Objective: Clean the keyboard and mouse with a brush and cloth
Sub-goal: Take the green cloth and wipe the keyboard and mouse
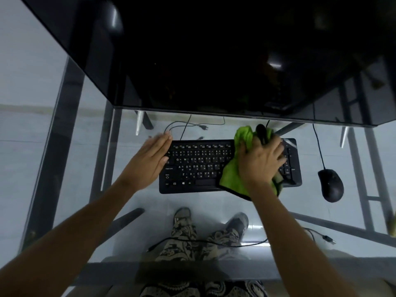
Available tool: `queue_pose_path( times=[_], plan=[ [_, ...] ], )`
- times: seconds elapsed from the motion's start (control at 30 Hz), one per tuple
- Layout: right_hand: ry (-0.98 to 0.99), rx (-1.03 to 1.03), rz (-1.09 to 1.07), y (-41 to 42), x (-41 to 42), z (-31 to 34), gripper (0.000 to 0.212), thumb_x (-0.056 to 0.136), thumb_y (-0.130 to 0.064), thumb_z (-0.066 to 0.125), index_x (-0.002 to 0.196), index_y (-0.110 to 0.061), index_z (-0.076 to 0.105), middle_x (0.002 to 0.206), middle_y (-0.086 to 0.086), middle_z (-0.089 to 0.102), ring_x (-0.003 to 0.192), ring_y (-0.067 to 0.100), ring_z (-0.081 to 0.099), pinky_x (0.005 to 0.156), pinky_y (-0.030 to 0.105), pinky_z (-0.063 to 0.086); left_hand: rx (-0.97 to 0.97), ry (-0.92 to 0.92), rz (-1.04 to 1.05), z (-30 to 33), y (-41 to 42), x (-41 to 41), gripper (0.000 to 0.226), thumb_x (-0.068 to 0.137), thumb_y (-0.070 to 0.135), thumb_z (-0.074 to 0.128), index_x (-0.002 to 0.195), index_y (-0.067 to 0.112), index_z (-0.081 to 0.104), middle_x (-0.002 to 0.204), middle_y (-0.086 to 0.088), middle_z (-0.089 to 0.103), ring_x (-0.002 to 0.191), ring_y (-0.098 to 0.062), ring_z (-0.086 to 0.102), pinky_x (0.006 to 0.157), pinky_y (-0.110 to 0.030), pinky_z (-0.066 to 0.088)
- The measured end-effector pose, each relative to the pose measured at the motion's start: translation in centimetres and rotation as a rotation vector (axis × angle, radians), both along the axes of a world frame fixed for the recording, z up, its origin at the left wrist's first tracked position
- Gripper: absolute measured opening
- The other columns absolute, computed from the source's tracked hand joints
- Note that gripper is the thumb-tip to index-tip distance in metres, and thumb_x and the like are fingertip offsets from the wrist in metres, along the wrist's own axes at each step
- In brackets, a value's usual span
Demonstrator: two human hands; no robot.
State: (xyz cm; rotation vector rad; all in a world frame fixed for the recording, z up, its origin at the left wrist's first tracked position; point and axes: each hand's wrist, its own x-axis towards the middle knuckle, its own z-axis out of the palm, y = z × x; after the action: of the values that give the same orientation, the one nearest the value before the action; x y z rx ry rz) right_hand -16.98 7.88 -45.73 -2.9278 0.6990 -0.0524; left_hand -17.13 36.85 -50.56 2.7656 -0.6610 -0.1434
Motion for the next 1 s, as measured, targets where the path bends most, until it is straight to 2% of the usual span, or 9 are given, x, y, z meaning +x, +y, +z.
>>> queue_pose_path(
  times=[0.1,0.23,0.33,0.4,0.53,0.7,0.83,0.9,1.0],
  plan=[
    [0.002,-0.049,0.050,3.1,-0.2,-0.4,0.052,0.087,-0.060,0.045,0.106,-0.014,0.061,0.157,0.008,0.019,0.133,0.040,0.032,0.091,0.057,0.036,-0.003,-0.085,0.170,1.1,-3.7,-3.3,0.058,0.101,0.036,0.023,0.152,0.009,0.013,0.160,-0.014,0.011,0.148,-0.030,0.008,0.119,-0.052,0.003],
    [-0.060,-0.030,0.129,3.5,-0.6,-0.8,0.046,0.094,-0.046,0.049,0.138,-0.031,0.044,0.154,0.004,0.033,0.117,0.048,0.044,0.082,0.056,0.042,0.158,-0.145,-0.107,0.2,-8.0,-6.8,0.057,0.102,0.045,0.024,0.148,0.011,0.032,0.155,-0.011,0.032,0.144,-0.027,0.025,0.114,-0.053,0.021],
    [-0.157,0.030,0.112,3.4,0.0,-1.0,0.039,0.088,-0.020,0.063,0.126,-0.028,0.058,0.138,0.006,0.053,0.098,0.045,0.053,0.073,0.047,0.047,0.234,-0.182,-0.105,-0.8,-7.9,-6.1,0.057,0.102,0.047,0.029,0.143,0.010,0.042,0.150,-0.010,0.042,0.140,-0.027,0.033,0.111,-0.051,0.030],
    [-0.121,0.038,0.277,4.8,-0.1,-1.1,0.044,0.085,-0.008,0.058,0.124,-0.029,0.059,0.135,0.005,0.054,0.096,0.036,0.055,0.076,0.039,0.045,0.220,-0.202,-0.114,-0.9,-7.9,-6.2,0.055,0.102,0.046,0.029,0.140,0.009,0.046,0.147,-0.011,0.045,0.138,-0.027,0.037,0.110,-0.050,0.032],
    [-0.107,0.000,0.625,6.0,-0.8,-1.1,0.049,0.082,-0.002,0.058,0.124,-0.027,0.061,0.129,0.009,0.058,0.094,0.037,0.055,0.076,0.044,0.053,0.206,-0.301,-0.131,-1.3,-7.7,-6.3,0.053,0.104,0.041,0.027,0.134,0.005,0.052,0.142,-0.014,0.051,0.135,-0.029,0.043,0.109,-0.049,0.031],
    [-0.165,0.053,0.243,-0.5,0.4,-1.1,0.037,0.085,-0.007,0.066,0.119,-0.023,0.066,0.119,0.012,0.064,0.088,0.041,0.056,0.068,0.050,0.058,0.178,-0.373,-0.102,-1.3,-8.0,-6.5,0.055,0.102,0.045,0.036,0.138,0.005,0.046,0.143,-0.013,0.049,0.134,-0.027,0.045,0.109,-0.047,0.034],
    [-0.112,0.000,0.588,3.5,-0.5,-1.3,0.046,0.084,-0.001,0.057,0.123,-0.025,0.061,0.126,0.009,0.060,0.097,0.034,0.057,0.083,0.044,0.053,0.160,-0.374,-0.088,-1.3,-7.8,-6.5,0.055,0.101,0.045,0.038,0.137,0.005,0.048,0.143,-0.012,0.049,0.135,-0.027,0.044,0.109,-0.046,0.035],
    [-0.106,-0.030,0.627,0.8,0.2,-1.2,0.052,0.081,0.003,0.055,0.125,-0.025,0.061,0.128,0.007,0.058,0.100,0.033,0.057,0.086,0.044,0.051,0.155,-0.381,-0.086,-1.3,-7.8,-6.5,0.054,0.101,0.044,0.039,0.137,0.005,0.048,0.143,-0.012,0.049,0.134,-0.027,0.044,0.109,-0.046,0.035],
    [-0.182,0.008,0.257,-4.6,0.5,-1.2,0.042,0.082,-0.002,0.061,0.120,-0.020,0.066,0.123,0.013,0.062,0.100,0.040,0.054,0.077,0.050,0.053,0.160,-0.364,-0.083,-1.1,-7.9,-6.4,0.054,0.101,0.044,0.038,0.138,0.006,0.048,0.144,-0.011,0.048,0.135,-0.027,0.044,0.110,-0.046,0.034]
  ],
)
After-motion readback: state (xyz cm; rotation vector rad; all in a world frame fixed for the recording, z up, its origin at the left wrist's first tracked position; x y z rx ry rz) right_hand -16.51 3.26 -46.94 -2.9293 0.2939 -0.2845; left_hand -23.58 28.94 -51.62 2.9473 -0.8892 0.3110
